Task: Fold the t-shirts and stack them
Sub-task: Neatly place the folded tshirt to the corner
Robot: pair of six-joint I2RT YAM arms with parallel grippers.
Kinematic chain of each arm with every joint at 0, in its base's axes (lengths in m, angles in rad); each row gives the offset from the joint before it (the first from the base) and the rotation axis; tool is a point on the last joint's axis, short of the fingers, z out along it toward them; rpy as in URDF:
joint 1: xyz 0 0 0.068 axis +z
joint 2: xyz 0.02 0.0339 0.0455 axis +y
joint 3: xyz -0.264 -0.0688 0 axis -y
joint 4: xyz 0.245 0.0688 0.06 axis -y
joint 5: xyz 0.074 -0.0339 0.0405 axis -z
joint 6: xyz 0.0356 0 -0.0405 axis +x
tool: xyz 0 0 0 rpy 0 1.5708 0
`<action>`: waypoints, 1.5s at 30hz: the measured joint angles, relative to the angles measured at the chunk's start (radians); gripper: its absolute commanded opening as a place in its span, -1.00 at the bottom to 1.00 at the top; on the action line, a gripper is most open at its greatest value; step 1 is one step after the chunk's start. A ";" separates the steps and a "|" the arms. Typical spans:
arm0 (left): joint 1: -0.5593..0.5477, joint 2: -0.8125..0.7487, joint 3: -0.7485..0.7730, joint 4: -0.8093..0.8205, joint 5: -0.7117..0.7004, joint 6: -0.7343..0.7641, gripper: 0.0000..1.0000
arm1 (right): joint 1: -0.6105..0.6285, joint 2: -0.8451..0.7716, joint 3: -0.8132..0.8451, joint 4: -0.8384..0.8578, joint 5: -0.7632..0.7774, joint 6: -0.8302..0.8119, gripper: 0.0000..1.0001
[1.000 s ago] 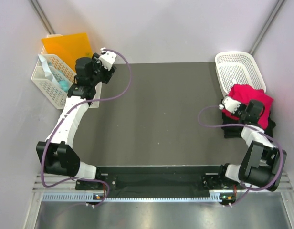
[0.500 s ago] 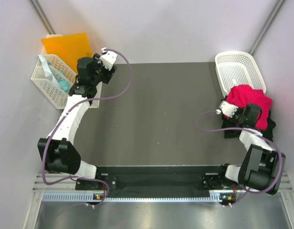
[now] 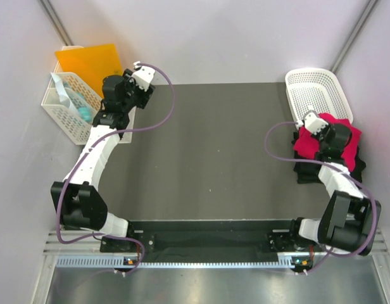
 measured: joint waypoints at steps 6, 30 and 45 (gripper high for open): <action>0.000 0.000 -0.001 0.004 0.000 0.001 0.26 | -0.001 0.177 0.002 0.088 0.085 0.004 -1.00; 0.000 0.001 -0.027 0.020 -0.018 0.001 0.28 | 0.063 0.133 0.289 -0.202 0.123 0.161 -0.12; -0.001 -0.040 0.042 -0.206 0.244 -0.091 0.98 | 0.252 0.006 0.768 -1.003 -0.387 0.487 0.99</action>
